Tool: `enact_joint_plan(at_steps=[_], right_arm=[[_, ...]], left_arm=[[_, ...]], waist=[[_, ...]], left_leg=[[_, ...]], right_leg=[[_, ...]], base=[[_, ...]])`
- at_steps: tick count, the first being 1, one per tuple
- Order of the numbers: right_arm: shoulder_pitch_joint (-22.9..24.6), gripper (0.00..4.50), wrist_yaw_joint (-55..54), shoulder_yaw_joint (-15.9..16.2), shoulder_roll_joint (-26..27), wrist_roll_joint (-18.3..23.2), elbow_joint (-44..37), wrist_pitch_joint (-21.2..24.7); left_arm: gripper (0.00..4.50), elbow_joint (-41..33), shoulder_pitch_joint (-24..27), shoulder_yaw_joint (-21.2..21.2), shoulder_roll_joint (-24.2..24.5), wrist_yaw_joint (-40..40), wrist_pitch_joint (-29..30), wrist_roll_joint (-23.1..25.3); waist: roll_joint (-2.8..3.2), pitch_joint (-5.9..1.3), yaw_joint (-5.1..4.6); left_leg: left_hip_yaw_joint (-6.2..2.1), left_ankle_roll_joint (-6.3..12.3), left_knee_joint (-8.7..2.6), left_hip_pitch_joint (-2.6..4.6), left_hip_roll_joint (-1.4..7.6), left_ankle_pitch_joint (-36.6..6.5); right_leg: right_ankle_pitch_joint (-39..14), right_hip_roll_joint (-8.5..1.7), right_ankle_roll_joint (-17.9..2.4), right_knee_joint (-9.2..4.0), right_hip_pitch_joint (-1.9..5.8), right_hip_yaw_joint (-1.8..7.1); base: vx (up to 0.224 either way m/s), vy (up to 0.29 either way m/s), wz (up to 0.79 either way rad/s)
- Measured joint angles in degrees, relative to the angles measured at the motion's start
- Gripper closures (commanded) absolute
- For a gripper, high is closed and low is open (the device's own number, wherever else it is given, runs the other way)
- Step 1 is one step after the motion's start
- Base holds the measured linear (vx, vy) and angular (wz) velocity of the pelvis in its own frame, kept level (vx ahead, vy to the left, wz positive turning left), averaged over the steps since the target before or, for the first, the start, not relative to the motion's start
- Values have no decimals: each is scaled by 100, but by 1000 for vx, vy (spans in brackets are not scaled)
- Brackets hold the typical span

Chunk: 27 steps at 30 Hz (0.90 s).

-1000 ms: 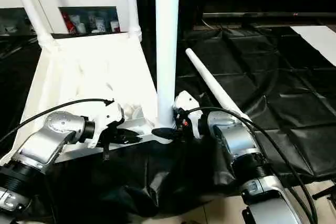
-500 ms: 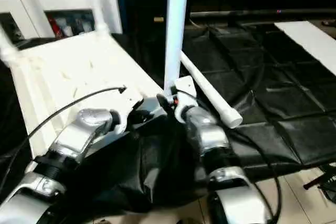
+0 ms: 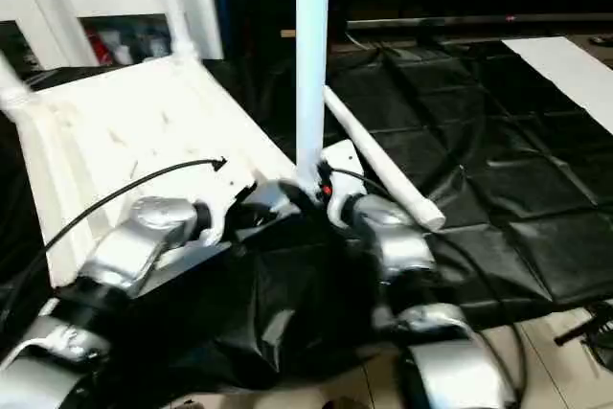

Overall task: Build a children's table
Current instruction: Rotate leg to tighten

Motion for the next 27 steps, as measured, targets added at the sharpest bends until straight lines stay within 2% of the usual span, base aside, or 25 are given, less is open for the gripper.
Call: enact_joint_plan(at_steps=[8,10,12,22,27], right_arm=[[180,52,1619,464,-666,18,-543,67],[204,52,1904,569,-781,41,-710,104],[234,84,2192,684,-797,84,-843,147],[289,172,2377,735,-837,170,-935,289],[401,180,2382,751,-798,184,-1099,358]], left_arm=[[450,-304,240,-117,468,-910,-229,-191],[450,-439,318,-168,643,-1150,-233,-274],[450,-599,408,-214,815,-1409,-233,-317],[450,-663,430,-275,938,-1666,-273,-326],[450,-702,461,-301,970,-1684,-301,-326]], waist=[[3,6,177],[1,7,188],[0,8,203],[-2,8,255],[-1,8,286]], left_leg=[[1,6,0,-2,9,4],[1,6,0,-1,9,4],[1,6,0,-1,11,4],[5,6,3,-2,10,4],[5,6,4,-3,10,4]], right_leg=[[-1,-4,1,2,1,-1],[-1,-4,1,2,2,-1],[-2,-4,2,2,3,-2],[-4,-6,6,3,7,0],[-5,-6,7,2,7,0]], base=[[0,0,0],[0,0,0],[0,0,0],[0,0,0],[0,0,0]])
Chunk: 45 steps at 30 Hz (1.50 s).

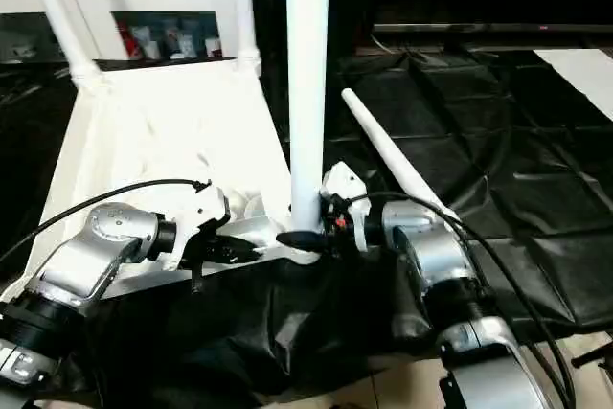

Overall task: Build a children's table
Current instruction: Rotate leg to tighten

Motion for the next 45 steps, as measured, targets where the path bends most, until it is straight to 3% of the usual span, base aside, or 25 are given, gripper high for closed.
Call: enact_joint_plan(at_steps=[4,7,14,20,21,22,23,26,27,31,33,39,43,45], right_arm=[[31,180,-174,-40,57,-10,-3,32],[-28,181,-1143,-385,417,-48,326,9],[-507,181,-3547,-1070,1226,-47,1147,23],[-684,181,-4449,-1208,1525,-159,1390,-171],[-681,181,-4453,-1208,1535,-182,1401,-213],[-680,125,-4448,-1208,1540,-193,1410,-241],[-678,111,-4406,-1211,1540,-191,1407,-241],[-652,105,-4031,-1212,1520,-173,1351,-224],[-634,84,-3890,-1192,1482,-173,1333,-221],[-551,61,-3168,-907,1195,-176,1164,-172],[-414,20,-2691,-699,971,-190,962,-155],[-140,8,-1369,-255,383,-240,399,-77],[21,8,-740,-39,106,-188,94,-53],[50,43,-563,-4,44,-154,-1,37]], left_arm=[[450,50,0,18,-62,142,-5,28],[450,386,-148,160,-393,719,16,163],[450,1019,-614,299,-1102,2001,286,349],[450,1161,-731,384,-1357,2424,344,443],[450,1161,-731,387,-1359,2423,344,443],[450,1161,-730,390,-1358,2414,343,444],[450,1159,-730,391,-1342,2375,340,444],[450,1113,-692,371,-1221,2196,263,444],[450,1074,-659,365,-1164,2124,235,440],[450,908,-528,318,-988,1842,102,425],[450,762,-430,281,-856,1567,63,373],[450,567,-277,137,-542,910,-160,256],[450,413,-156,89,-303,507,-259,173],[450,338,-103,82,-229,367,-270,153]], waist=[[0,0,1],[-4,-2,-35],[-4,-3,-227],[-1,-5,-280],[0,-6,-283],[0,-6,-286],[0,-6,-291],[0,-5,-319],[1,-5,-327],[3,-4,-319],[4,-3,-292],[5,-1,-137],[7,0,-94],[7,0,-93]], left_leg=[[0,0,0,6,0,0],[0,-3,2,12,-2,2],[-3,-7,0,18,-14,3],[-3,-7,-3,10,-13,3],[-3,-6,-3,10,-13,3],[-3,-6,-3,10,-13,3],[-3,-6,-3,10,-13,3],[-3,-6,-5,10,-12,3],[-3,-6,-5,10,-12,3],[-3,-6,-6,9,-10,3],[-3,-5,-7,7,-8,2],[-2,-2,-6,4,-3,1],[-2,-2,-6,6,-1,1],[-2,-2,-6,6,-2,1]], right_leg=[[0,0,1,2,4,0],[-3,1,10,2,7,0],[13,4,15,3,3,-3],[11,5,13,-5,1,-2],[15,4,5,-5,2,-1],[16,4,3,-6,2,-1],[16,4,2,-6,1,-1],[16,6,2,-6,-1,-1],[16,7,2,-5,-2,-1],[16,7,0,-6,-2,-1],[13,6,-2,-6,-3,-1],[11,1,-1,-9,-2,-1],[10,1,1,-8,1,-1],[10,1,0,-8,1,-1]], base=[[0,0,0],[0,0,0],[0,0,0],[0,0,0],[0,0,0],[0,0,0],[0,0,0],[0,0,0],[0,0,0],[0,0,0],[0,0,0],[0,0,0],[0,0,0],[0,0,0]])
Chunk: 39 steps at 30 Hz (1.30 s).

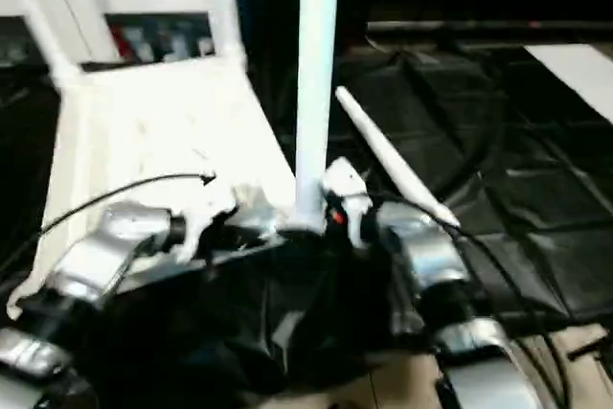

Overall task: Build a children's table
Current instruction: Rotate leg to tighten

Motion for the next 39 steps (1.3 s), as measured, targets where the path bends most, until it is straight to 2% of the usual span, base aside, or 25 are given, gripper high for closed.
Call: enact_joint_plan(at_steps=[3,5,8,9,13,14,16,20,25,29,32,34,36,39], right_arm=[[14,46,163,8,-65,47,-78,130],[24,82,214,12,-69,95,-110,177],[56,92,235,38,-93,118,-174,233],[56,122,243,49,-93,124,-177,234],[56,134,240,52,-67,135,-177,238],[59,161,229,48,-54,135,-177,248],[66,167,196,36,-32,137,-177,268],[100,177,-475,-183,188,103,-46,224],[-54,178,-1932,-579,703,16,398,138],[-434,178,-3590,-921,1295,-96,926,106],[-589,178,-4282,-1074,1523,-111,1130,64],[-593,178,-4371,-1073,1556,-187,1173,-64],[-593,108,-4368,-1072,1561,-243,1226,-175],[-589,99,-4220,-1072,1558,-240,1256,-234]], left_arm=[[450,-66,28,-34,96,-159,0,-29],[450,-68,32,-43,139,-213,-1,-69],[450,-95,55,-48,174,-291,-2,-103],[450,-127,72,-49,182,-290,-2,-104],[450,-177,97,-49,190,-311,-1,-108],[450,-178,101,-49,189,-298,3,-111],[450,-178,101,-49,188,-283,16,-111],[450,-13,55,26,-52,169,43,-45],[450,333,-204,139,-523,987,314,117],[450,747,-522,247,-998,1848,541,249],[450,892,-634,276,-1197,2171,565,317],[450,899,-640,293,-1247,2223,568,337],[450,899,-642,299,-1253,2222,569,337],[450,899,-642,299,-1252,2190,569,337]], waist=[[0,0,14],[0,0,15],[0,0,32],[0,0,33],[-2,1,44],[-3,1,45],[-2,1,42],[-3,0,12],[2,-2,-92],[6,-4,-201],[13,-8,-216],[17,-11,-214],[20,-13,-215],[21,-12,-219]], left_leg=[[0,0,0,0,0,0],[0,0,0,0,0,0],[0,0,0,-1,0,0],[0,0,0,-1,0,0],[0,0,0,-2,0,0],[0,0,0,-2,0,0],[0,0,0,0,0,0],[0,-1,1,6,-2,1],[-1,-3,0,18,-12,1],[-4,-5,-1,18,-15,2],[-6,-5,-1,12,-15,2],[-6,-5,-1,8,-13,2],[-5,-4,-1,8,-14,2],[-5,-4,-1,8,-14,1]], right_leg=[[0,0,0,0,0,0],[0,0,-1,1,0,0],[0,0,0,1,0,0],[0,0,0,1,-1,0],[-2,0,3,1,-1,0],[-3,0,4,1,-1,0],[-3,0,3,2,-1,0],[-9,0,15,2,2,1],[2,1,15,5,6,1],[3,3,15,7,5,-5],[0,3,19,0,5,-5],[-4,3,26,-3,5,-4],[-4,3,25,-4,5,1],[-4,3,24,-4,4,1]], base=[[0,0,0],[0,0,0],[0,0,0],[0,0,0],[0,0,0],[0,0,0],[0,0,0],[0,0,0],[0,0,0],[0,0,0],[0,0,0],[0,0,0],[0,0,0],[0,0,0]])
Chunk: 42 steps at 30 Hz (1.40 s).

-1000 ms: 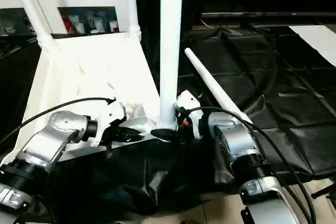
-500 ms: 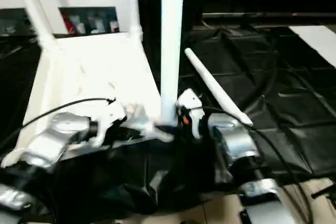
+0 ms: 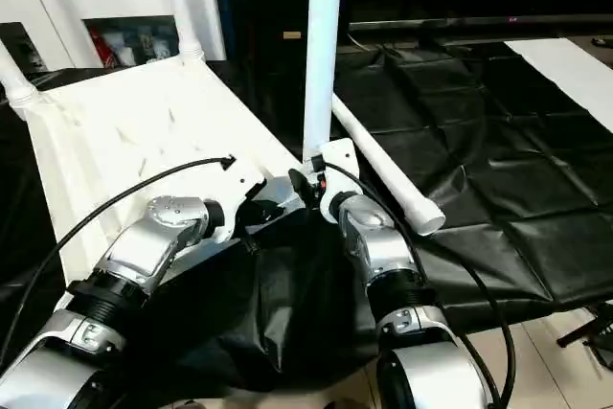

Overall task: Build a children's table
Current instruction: Rotate leg to tighten

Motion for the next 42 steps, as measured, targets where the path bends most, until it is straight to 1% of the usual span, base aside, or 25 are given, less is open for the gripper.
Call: enact_joint_plan(at_steps=[1,2,4,7,9,13,15,17,20,23,25,26,29,31,35,39,41,42], right_arm=[[1,86,97,0,-22,8,0,2],[5,63,294,11,-85,10,-2,4],[24,50,658,106,-233,3,-20,-12],[94,50,1297,291,-511,-11,-141,-47],[185,50,1918,466,-805,-6,-309,-50],[299,50,2902,706,-1220,0,-543,-55],[301,50,3324,818,-1337,2,-573,-64],[301,50,3614,907,-1414,9,-589,-123],[314,50,4035,1032,-1523,36,-667,-148],[314,50,4200,1118,-1588,32,-744,-112],[314,83,4262,1134,-1603,32,-757,-105],[314,85,4269,1133,-1610,32,-757,-103],[314,119,4362,1130,-1618,36,-763,-92],[315,130,4396,1131,-1615,51,-801,-35],[375,166,4392,1117,-1625,124,-862,11],[523,176,4263,1007,-1579,150,-977,23],[530,178,3994,928,-1486,142,-963,81],[526,178,3595,788,-1319,131,-877,131]], left_arm=[[450,0,0,4,16,-34,0,0],[450,-2,0,5,46,-90,-5,-1],[450,-3,1,-8,95,-188,-41,-3],[450,-23,22,-61,220,-438,-182,-8],[450,-118,98,-98,363,-693,-272,-52],[450,-281,249,-149,635,-1222,-466,-142],[450,-403,333,-196,786,-1507,-502,-227],[450,-477,376,-257,876,-1748,-572,-231],[450,-582,454,-293,1094,-2046,-691,-259],[450,-594,475,-303,1184,-2167,-767,-271],[450,-595,487,-302,1209,-2211,-793,-283],[450,-602,493,-303,1218,-2234,-792,-289],[450,-646,523,-305,1247,-2300,-792,-305],[450,-647,524,-305,1260,-2344,-792,-321],[450,-648,526,-307,1256,-2378,-792,-332],[450,-641,534,-304,1216,-2306,-785,-331],[450,-598,533,-266,1151,-2148,-776,-323],[450,-498,505,-200,1012,-1909,-772,-249]], waist=[[1,1,-1],[2,2,-3],[3,2,-5],[4,3,0],[6,4,15],[9,6,37],[12,8,71],[10,9,139],[10,10,187],[8,10,199],[8,10,200],[8,11,202],[7,11,206],[7,11,210],[8,10,235],[6,10,257],[6,10,241],[3,8,213]], left_leg=[[0,0,0,0,0,0],[0,0,0,0,0,0],[0,0,0,-1,0,0],[0,0,0,-5,2,0],[0,1,-1,-8,3,0],[0,2,-1,-8,4,-1],[0,3,-1,-10,7,-1],[1,3,-1,-10,10,-1],[1,3,-1,-9,12,-1],[2,3,-1,-9,12,-1],[2,2,-1,-9,12,-1],[2,2,-1,-10,12,-1],[2,3,-1,-12,12,-1],[2,3,-1,-13,12,-1],[2,3,-1,-13,12,-1],[2,3,-1,-10,12,-1],[3,3,-1,-8,11,-1],[4,2,0,-1,11,0]], right_leg=[[0,0,1,0,0,0],[0,0,1,0,0,-1],[0,0,1,0,-1,-1],[1,0,-1,0,-4,-1],[6,0,-12,0,-4,-1],[6,0,-20,1,-5,-1],[6,-1,-22,1,-5,-2],[7,-3,-23,1,-5,-2],[7,-2,-22,2,-4,-2],[7,-4,-22,2,-3,-1],[6,-4,-21,2,-3,-1],[6,-3,-21,2,-3,-1],[4,-3,-19,2,-3,-1],[3,-3,-19,2,-4,-1],[0,-3,-19,2,-4,-1],[0,-3,-18,2,-1,-1],[-1,-3,-16,3,-1,0],[-4,-3,-10,6,2,0]], base=[[0,0,0],[0,0,0],[0,0,0],[0,0,0],[0,0,0],[0,0,0],[0,0,0],[0,0,0],[0,0,0],[0,0,0],[0,0,0],[0,0,0],[0,0,0],[0,0,0],[0,0,0],[0,0,0],[0,0,0],[0,0,0]])
